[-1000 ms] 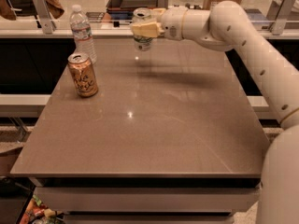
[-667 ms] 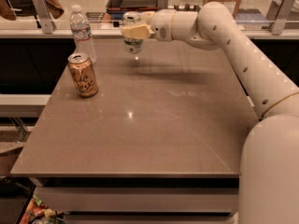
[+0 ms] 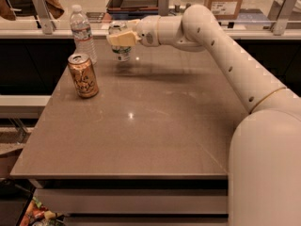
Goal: Move 7up can near water bottle
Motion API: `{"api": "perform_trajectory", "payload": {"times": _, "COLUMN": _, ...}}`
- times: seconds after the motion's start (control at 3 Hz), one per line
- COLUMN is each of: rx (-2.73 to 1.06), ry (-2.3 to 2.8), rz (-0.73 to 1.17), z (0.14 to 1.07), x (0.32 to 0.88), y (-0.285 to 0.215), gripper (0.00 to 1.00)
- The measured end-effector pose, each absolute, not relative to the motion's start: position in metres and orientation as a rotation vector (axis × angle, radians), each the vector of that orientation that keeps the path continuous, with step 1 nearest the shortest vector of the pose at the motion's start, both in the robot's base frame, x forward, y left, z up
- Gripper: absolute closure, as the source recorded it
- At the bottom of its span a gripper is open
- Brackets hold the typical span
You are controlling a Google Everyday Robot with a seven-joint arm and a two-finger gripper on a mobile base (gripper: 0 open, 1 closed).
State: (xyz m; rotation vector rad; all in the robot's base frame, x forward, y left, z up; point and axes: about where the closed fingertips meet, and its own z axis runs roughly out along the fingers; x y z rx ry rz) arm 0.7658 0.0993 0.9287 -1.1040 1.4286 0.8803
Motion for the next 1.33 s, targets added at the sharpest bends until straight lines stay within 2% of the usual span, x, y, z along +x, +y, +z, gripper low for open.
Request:
{"api": "perform_trajectory", "payload": {"times": 1.0, "rx": -1.108, "ry": 1.369, "rz": 0.927, "z": 0.914, "x": 0.753, "y": 0.150, "gripper": 1.00}}
{"api": "perform_trajectory", "payload": {"times": 1.33, "rx": -1.110, "ry": 1.367, "rz": 0.931, "z": 0.913, "x": 0.752, "y": 0.154, "gripper": 0.83}}
